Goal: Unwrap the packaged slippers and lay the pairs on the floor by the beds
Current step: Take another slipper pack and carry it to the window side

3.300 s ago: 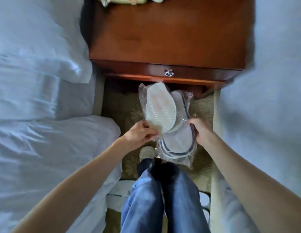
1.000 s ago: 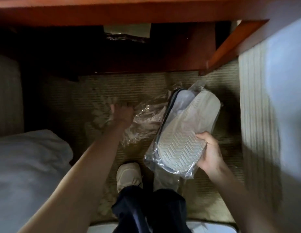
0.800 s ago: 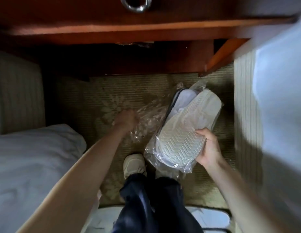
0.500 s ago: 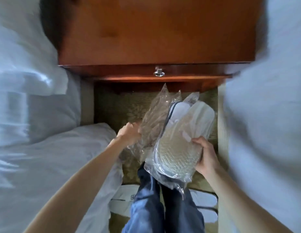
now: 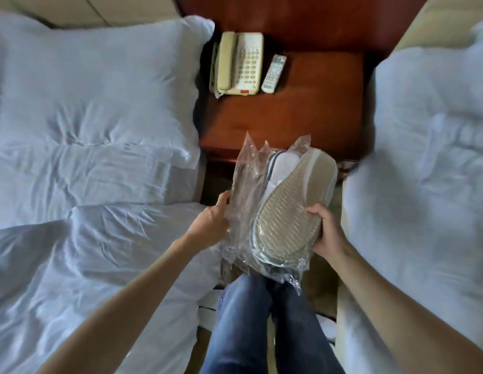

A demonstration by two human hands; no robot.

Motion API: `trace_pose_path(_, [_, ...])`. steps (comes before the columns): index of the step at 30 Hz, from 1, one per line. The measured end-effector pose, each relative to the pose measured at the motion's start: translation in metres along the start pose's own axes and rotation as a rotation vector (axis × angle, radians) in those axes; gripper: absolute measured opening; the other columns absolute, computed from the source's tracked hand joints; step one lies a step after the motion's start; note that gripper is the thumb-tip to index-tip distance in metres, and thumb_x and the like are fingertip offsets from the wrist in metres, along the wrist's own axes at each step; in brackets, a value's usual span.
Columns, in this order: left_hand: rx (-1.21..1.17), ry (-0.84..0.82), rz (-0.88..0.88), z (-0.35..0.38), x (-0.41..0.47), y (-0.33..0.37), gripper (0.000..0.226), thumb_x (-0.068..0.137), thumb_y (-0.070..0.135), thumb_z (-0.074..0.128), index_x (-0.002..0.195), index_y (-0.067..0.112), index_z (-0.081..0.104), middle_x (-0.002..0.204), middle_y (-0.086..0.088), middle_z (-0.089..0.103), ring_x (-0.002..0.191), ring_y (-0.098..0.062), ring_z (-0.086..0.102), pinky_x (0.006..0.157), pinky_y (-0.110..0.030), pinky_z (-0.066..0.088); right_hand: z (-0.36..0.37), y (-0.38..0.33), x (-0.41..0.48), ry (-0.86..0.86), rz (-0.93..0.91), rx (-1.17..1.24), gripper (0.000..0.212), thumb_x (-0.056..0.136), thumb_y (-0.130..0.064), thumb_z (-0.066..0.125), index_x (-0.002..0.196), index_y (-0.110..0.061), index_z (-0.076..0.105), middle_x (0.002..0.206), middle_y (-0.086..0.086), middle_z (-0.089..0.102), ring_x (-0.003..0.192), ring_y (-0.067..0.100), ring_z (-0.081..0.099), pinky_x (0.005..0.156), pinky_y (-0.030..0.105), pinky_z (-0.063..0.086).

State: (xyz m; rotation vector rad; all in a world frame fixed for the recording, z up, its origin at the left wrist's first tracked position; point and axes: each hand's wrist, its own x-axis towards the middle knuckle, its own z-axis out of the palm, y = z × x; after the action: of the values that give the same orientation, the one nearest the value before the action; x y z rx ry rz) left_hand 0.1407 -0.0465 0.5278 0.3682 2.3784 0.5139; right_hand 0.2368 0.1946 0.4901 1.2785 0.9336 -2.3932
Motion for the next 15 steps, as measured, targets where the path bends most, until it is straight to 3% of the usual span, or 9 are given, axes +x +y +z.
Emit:
trace_pose_path(2, [-0.001, 0.104, 0.132, -0.011, -0.019, 0.003, 0.087, 0.079, -0.009, 0.050, 0.152, 0.012, 0.007, 0.135, -0.025, 0.053, 0.096, -0.041, 0.063, 0.071, -0.026, 0.042, 0.006, -0.006, -0.012, -0.027, -0.031, -0.001, 0.035, 0.066, -0.026, 0.064, 0.099, -0.018, 0.068, 0.077, 0.004, 0.075, 0.072, 0.021, 0.073, 0.056, 0.033, 0.057])
trace_pose_path(4, [-0.011, 0.101, 0.208, -0.023, -0.038, 0.004, 0.096, 0.077, -0.014, 0.048, 0.153, 0.021, 0.002, 0.153, -0.016, 0.032, 0.107, -0.038, 0.061, 0.075, -0.024, 0.046, 0.010, -0.008, -0.025, -0.033, -0.050, -0.002, 0.036, 0.064, -0.025, 0.064, 0.099, -0.017, 0.067, 0.075, 0.004, 0.075, 0.069, 0.020, 0.073, 0.055, 0.033, 0.057])
trace_pose_path(5, [-0.039, 0.098, 0.198, -0.028, -0.047, 0.006, 0.096, 0.077, -0.013, 0.045, 0.152, 0.031, 0.004, 0.154, -0.013, 0.030, 0.104, -0.036, 0.063, 0.075, -0.031, 0.051, 0.011, -0.007, -0.031, -0.038, -0.060, -0.008, 0.037, 0.063, -0.024, 0.065, 0.100, -0.017, 0.067, 0.075, 0.004, 0.075, 0.069, 0.020, 0.073, 0.055, 0.033, 0.057])
trace_pose_path(7, [-0.073, 0.110, 0.154, -0.034, -0.066, 0.008, 0.082, 0.081, -0.010, 0.040, 0.145, 0.039, 0.027, 0.144, -0.014, 0.043, 0.093, -0.030, 0.067, 0.069, -0.040, 0.055, 0.017, -0.002, -0.046, -0.052, -0.078, -0.022, 0.040, 0.064, -0.024, 0.064, 0.103, -0.016, 0.066, 0.077, 0.004, 0.075, 0.071, 0.021, 0.073, 0.057, 0.033, 0.057])
trace_pose_path(10, [-0.103, 0.148, 0.094, -0.034, -0.090, 0.002, 0.055, 0.083, -0.010, 0.035, 0.119, 0.022, 0.062, 0.122, -0.014, 0.055, 0.092, -0.029, 0.068, 0.070, -0.043, 0.057, 0.028, 0.014, -0.070, -0.071, -0.106, -0.053, 0.040, 0.065, -0.023, 0.064, 0.104, -0.016, 0.065, 0.078, 0.004, 0.076, 0.072, 0.023, 0.073, 0.058, 0.033, 0.057])
trace_pose_path(15, [-0.162, 0.142, 0.051, -0.014, -0.158, -0.032, 0.038, 0.090, -0.003, 0.040, 0.114, 0.011, 0.065, 0.118, -0.009, 0.061, 0.098, -0.028, 0.066, 0.077, -0.040, 0.057, 0.038, 0.080, -0.125, -0.082, -0.133, -0.099, 0.038, 0.064, -0.024, 0.066, 0.101, -0.017, 0.066, 0.075, 0.004, 0.076, 0.078, 0.025, 0.071, 0.058, 0.031, 0.057])
